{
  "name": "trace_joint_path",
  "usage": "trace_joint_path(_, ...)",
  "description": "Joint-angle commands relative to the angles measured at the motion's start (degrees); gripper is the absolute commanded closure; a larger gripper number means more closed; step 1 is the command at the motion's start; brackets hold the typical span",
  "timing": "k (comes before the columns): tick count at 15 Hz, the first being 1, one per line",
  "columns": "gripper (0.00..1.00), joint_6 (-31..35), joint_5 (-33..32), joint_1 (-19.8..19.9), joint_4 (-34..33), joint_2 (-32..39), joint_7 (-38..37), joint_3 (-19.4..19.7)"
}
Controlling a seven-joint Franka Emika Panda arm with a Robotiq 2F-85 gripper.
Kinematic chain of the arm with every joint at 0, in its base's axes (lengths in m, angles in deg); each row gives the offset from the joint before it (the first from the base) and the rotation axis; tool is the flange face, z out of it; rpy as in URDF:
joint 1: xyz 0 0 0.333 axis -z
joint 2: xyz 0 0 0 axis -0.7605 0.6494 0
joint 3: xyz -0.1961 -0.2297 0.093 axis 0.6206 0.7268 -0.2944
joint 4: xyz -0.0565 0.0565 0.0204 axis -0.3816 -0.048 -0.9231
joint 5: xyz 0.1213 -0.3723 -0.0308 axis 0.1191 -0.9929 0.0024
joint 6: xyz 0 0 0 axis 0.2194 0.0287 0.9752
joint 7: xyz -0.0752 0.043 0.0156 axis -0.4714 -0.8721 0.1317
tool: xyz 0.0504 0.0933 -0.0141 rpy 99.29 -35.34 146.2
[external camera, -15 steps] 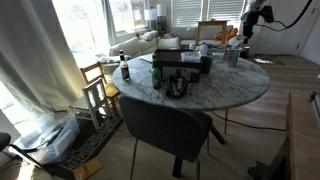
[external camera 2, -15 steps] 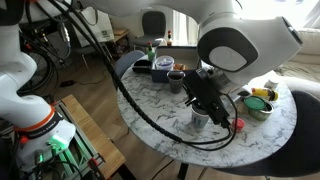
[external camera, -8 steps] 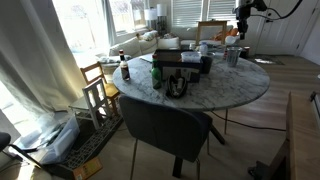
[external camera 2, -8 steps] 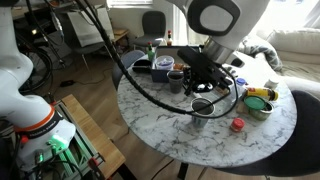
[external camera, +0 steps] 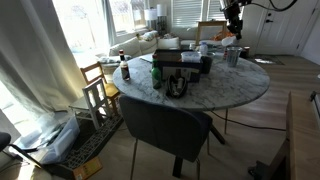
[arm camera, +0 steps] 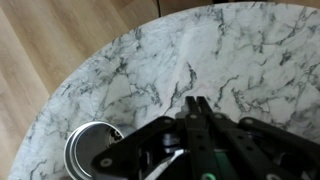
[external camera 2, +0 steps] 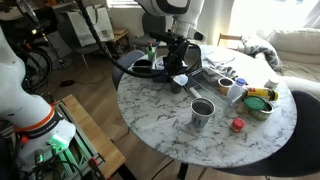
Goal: Use the clear measuring cup to scoop some contents from the silver cup on the left and place them in the silver cup on the right.
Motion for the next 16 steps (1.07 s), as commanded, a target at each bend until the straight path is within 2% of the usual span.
trace_joint_path(1, 0.99, 5.2, -6.3, -5.1, 9.1, -3.5, -14.4, 1.4)
trace_joint_path(6, 0.99, 6.8, -13.9, -9.1, 12.0, 0.6, -33.1, 2.2)
trace_joint_path(13, 0.99, 4.9, -25.7, -13.6, 10.2, 10.1, -53.1, 4.7)
trace_joint_path(14, 0.99, 5.3, -22.3, -11.9, 11.3, 7.2, -48.6, 3.4)
trace_joint_path(16, 0.96, 5.3, -22.7, -12.2, 11.2, 8.3, -49.3, 3.4)
